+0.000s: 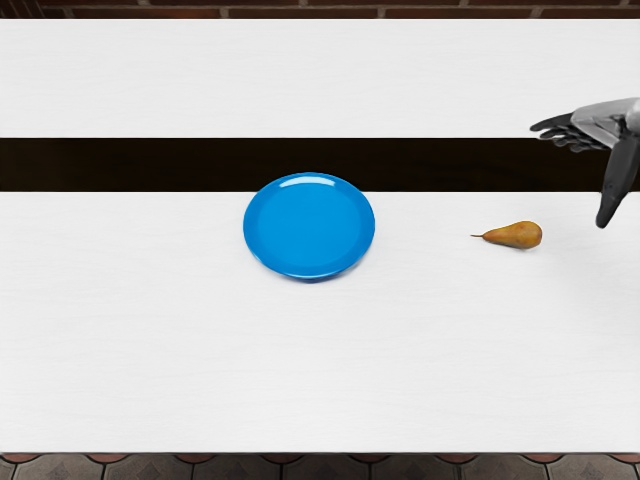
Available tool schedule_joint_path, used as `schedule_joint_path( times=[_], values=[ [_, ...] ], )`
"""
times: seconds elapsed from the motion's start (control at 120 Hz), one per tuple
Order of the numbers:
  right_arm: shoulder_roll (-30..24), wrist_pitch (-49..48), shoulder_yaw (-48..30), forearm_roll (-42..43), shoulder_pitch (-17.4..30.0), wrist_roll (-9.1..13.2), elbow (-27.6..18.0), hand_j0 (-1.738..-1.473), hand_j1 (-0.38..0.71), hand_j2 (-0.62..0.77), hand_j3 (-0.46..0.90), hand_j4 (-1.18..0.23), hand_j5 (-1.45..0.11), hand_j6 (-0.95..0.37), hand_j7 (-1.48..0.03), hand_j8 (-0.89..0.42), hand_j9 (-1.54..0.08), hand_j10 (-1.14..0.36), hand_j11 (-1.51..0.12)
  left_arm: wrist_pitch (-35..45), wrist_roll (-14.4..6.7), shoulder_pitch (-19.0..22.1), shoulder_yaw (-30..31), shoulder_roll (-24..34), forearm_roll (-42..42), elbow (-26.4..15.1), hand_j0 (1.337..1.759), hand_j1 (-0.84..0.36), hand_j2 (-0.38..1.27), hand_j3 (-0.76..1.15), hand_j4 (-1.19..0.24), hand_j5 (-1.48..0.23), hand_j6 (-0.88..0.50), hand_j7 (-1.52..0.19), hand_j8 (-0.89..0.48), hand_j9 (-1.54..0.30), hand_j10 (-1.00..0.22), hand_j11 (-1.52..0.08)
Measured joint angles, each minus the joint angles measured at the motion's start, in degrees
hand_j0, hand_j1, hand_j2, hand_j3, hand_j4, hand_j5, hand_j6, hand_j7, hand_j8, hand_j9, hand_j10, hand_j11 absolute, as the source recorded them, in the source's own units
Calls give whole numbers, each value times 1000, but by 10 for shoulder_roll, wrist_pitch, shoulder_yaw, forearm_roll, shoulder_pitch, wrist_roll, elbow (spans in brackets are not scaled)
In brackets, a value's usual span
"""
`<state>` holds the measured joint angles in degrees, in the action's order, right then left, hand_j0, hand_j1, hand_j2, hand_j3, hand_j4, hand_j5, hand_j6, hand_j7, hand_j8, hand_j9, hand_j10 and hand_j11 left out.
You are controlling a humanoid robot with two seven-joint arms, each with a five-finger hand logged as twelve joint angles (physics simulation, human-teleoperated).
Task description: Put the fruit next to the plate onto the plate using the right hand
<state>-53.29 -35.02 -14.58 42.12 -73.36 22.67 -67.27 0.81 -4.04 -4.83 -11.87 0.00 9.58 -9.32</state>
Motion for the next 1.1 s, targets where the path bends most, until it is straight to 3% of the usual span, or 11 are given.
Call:
schedule_joint_path(
  times=[0.2, 0.35, 0.4, 0.467, 0.558, 0.65, 0.742, 1.1],
  values=[
    [3, 0, -5, 0, -8, 6, -2, -1658, -349, 0, 0, -6, -1, -8, 0, -6, 0, -5, 0, 0, 0, -1, 0, 0, 0, 0, 1658, 325, 4, 0, -21, -27, -21, -27, -21, -27, -21, -27],
    [22, 0, -6, -3, -9, 44, -15, -1658, -349, 0, 0, -5, -1, -7, 0, -6, 0, -4, 0, 0, 0, -1, 0, 0, 0, 0, 1658, 325, 4, 0, -21, -27, -21, -27, -21, -27, -21, -27],
    [34, 0, -6, -5, -2, 71, -25, -1658, -349, 0, 0, -5, -1, -7, 0, -6, 0, -4, 0, 0, 0, -1, 0, 0, 0, 0, 1658, 325, 4, 0, -21, -27, -21, -27, -21, -27, -21, -27],
    [43, 0, -4, -7, 11, 96, -57, -1658, -349, 0, 0, -5, -1, -7, 0, -6, 0, -4, 0, 0, 0, 0, 0, 0, 0, 0, 1658, 325, 4, 0, -21, -27, -21, -27, -21, -27, -21, -27],
    [43, 0, -1, -8, 20, 112, -114, -1658, -349, 0, 0, -5, -1, -7, 0, -6, 0, -4, 0, 0, 0, 0, 0, 0, 0, 0, 1658, 325, 4, 0, -21, -27, -21, -27, -21, -27, -21, -27],
    [15, 19, 0, -6, 24, 119, -172, -1658, -349, 0, 0, -5, -1, -7, 0, -6, 0, -4, 0, 0, 0, 0, 0, 0, 0, 0, 1658, 325, 4, 0, -21, -27, -21, -27, -21, -27, -21, -27],
    [-7, 48, 1, -3, 29, 121, -203, -1658, -349, 0, 0, -5, -1, -7, 0, -6, 0, -4, 0, 0, 0, 0, 0, 0, 0, 0, 1658, 325, 4, 0, -21, -27, -21, -27, -21, -27, -21, -27],
    [12, 197, 3, 82, 70, 123, -223, -1658, -349, 1, 0, -6, -1, -8, 0, -7, -1, -5, 0, 0, 0, -1, 0, 0, 0, 0, 1658, 325, 4, 0, -21, -27, -21, -27, -21, -27, -21, -27]
  ],
)
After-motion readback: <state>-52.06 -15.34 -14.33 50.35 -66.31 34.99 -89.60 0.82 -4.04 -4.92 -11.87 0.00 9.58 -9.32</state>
